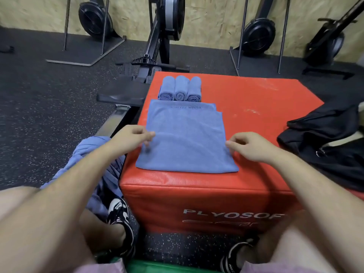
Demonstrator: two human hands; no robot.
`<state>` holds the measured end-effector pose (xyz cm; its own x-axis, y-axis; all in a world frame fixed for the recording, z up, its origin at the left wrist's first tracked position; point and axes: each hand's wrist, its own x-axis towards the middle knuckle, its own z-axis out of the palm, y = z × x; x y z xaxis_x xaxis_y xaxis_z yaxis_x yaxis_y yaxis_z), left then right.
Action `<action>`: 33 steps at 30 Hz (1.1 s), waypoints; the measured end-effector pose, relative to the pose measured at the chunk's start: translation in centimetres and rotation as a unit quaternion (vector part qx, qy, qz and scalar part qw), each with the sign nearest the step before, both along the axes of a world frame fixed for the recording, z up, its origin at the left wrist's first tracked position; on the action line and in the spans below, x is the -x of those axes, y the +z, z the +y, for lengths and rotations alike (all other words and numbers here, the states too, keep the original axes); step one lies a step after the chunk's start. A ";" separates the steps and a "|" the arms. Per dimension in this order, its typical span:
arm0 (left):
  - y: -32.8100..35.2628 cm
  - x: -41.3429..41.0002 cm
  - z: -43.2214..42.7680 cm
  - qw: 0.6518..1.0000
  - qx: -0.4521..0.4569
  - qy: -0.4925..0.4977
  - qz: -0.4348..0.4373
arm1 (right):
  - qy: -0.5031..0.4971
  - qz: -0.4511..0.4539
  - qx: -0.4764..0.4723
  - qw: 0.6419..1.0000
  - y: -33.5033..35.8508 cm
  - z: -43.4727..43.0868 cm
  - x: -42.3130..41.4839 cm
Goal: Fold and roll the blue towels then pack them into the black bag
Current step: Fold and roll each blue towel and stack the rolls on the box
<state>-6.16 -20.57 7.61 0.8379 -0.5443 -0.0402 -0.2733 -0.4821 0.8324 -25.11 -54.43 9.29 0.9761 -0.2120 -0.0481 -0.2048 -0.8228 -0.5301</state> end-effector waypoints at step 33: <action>2.8 -0.9 -6.8 0.846 -0.415 -0.229 -0.243 | 0.087 0.148 0.214 0.962 3.1 4.1 -6.0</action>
<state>-5.24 -27.36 10.45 0.5745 -0.7691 -0.2800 -0.8022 -0.5971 -0.0056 -19.07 -50.28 12.37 0.9556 -0.1095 -0.2734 -0.1345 -0.9881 -0.0744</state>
